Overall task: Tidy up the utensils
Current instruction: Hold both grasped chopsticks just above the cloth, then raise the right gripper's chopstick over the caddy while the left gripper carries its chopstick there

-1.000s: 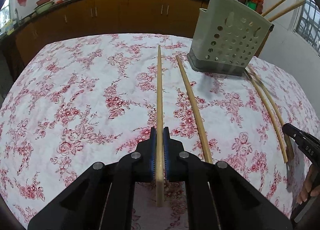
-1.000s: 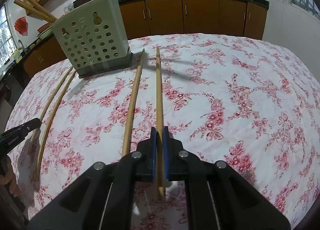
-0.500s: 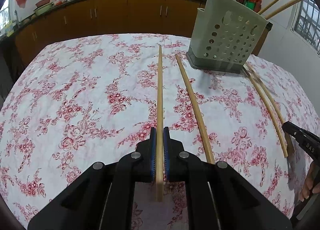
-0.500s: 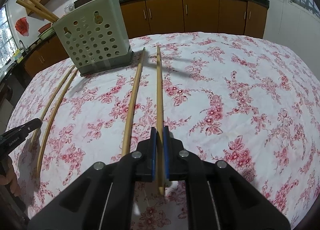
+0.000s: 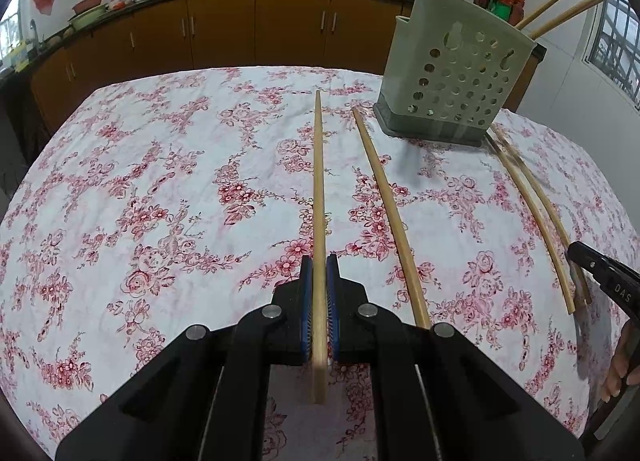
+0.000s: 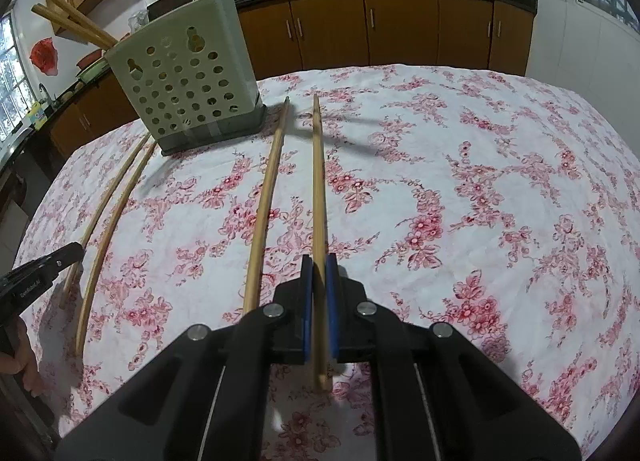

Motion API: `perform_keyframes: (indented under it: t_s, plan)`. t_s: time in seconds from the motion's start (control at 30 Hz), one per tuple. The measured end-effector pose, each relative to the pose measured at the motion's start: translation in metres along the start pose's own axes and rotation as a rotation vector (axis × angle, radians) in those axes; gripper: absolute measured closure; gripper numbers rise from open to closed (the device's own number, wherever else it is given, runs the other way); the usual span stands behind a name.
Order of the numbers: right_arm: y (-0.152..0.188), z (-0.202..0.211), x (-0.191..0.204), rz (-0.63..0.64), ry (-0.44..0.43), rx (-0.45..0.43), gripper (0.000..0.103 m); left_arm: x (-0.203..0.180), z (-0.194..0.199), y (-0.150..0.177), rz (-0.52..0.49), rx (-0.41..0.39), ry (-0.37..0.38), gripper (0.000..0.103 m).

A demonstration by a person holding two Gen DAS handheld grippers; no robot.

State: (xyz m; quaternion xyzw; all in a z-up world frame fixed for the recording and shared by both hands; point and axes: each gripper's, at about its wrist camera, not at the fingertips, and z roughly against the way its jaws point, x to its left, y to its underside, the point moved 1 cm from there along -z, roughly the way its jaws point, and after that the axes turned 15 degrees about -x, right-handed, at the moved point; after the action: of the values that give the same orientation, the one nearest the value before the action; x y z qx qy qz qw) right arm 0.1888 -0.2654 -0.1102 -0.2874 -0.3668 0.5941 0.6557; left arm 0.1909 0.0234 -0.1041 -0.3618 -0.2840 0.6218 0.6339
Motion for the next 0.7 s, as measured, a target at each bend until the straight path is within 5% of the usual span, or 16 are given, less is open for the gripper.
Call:
perform_keyframes:
  t_s: [0.7]
  plan:
    - [-0.027,0.026,-0.004,-0.009,-0.005,-0.106,0.095,0.002,0.024,-0.027,0.032,-0.103,0.014,0.095]
